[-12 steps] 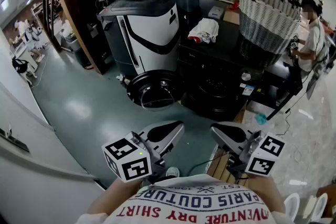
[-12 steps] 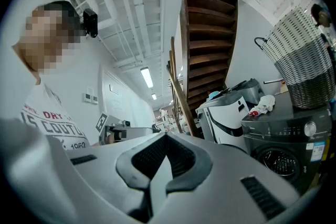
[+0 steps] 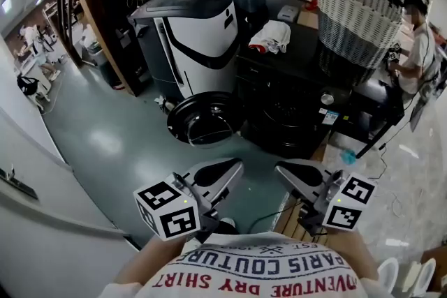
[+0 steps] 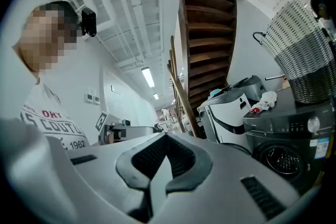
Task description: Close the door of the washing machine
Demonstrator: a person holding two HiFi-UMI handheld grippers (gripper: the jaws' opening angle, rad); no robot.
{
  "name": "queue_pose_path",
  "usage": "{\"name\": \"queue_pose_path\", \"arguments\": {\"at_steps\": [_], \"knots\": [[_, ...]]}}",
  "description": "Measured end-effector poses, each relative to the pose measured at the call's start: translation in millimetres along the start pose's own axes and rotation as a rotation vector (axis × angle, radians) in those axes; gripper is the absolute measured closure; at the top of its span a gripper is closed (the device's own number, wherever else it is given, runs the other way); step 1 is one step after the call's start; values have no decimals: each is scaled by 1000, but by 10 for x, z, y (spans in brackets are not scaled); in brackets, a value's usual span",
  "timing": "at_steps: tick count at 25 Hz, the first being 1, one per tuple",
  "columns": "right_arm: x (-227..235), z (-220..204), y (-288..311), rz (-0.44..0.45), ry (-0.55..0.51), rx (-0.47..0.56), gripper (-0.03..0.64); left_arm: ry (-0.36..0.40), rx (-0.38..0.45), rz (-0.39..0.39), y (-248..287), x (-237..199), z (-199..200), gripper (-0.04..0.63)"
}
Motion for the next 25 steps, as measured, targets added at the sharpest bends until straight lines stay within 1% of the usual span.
{"name": "queue_pose_path", "arguments": {"at_steps": [6,9,12,15,19,25], "knots": [[113,-109,285,21,36,-36,595,-14,14,40,-102,-271,10,569],[184,-140,519,18,33,-56,595,-36,23,57,-161,-496,53,571],[281,-193,792,17,54,-75,595,-64,18,73,-203,-782,100,571],[422,-271,1110,4,71,-105,595,-86,1,79,-225,-1128,171,571],[656,-350,1664,-19,98,-134,595,-97,-27,77,-244,-1711,344,571],[941,-602,2475,-70,148,-202,594,-158,-83,79,-362,-2616,428,571]]}}
Point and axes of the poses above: the fingertips, and each gripper's own axes: y forward along the fingers, x to its right, z out of its top, the point moved 2 cm from there along -y, backward along the fingers, and after that the axes turned 6 degrees about x, right-handed, at the moved point
